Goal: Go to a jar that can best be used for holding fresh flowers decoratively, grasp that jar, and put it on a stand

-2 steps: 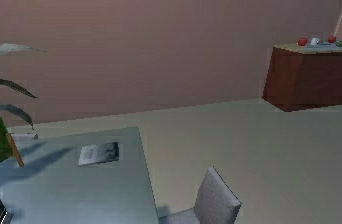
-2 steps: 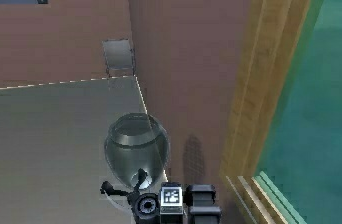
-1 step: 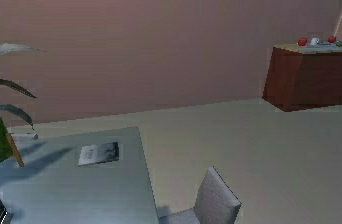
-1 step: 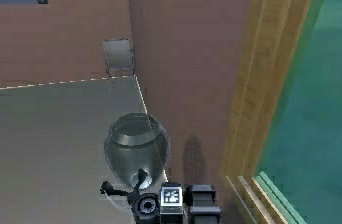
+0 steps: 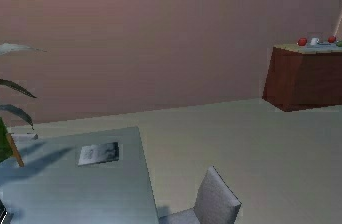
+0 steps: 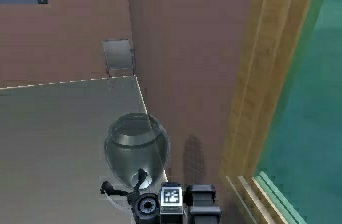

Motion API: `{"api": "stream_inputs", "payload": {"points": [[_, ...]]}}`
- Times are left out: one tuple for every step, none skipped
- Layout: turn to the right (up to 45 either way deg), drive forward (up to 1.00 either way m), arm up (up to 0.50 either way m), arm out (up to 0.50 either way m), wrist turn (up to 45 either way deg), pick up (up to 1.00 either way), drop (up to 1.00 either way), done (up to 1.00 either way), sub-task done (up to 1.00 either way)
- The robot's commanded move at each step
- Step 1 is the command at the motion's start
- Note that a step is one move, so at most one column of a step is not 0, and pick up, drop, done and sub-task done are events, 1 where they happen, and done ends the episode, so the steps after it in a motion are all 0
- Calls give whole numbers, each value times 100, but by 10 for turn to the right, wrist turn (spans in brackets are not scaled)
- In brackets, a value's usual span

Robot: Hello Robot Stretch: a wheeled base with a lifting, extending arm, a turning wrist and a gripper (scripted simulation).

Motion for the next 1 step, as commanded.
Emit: {"api": "stream_inputs", "payload": {"points": [[60, 0, 0, 0, 0, 0, 0, 0, 0]]}}
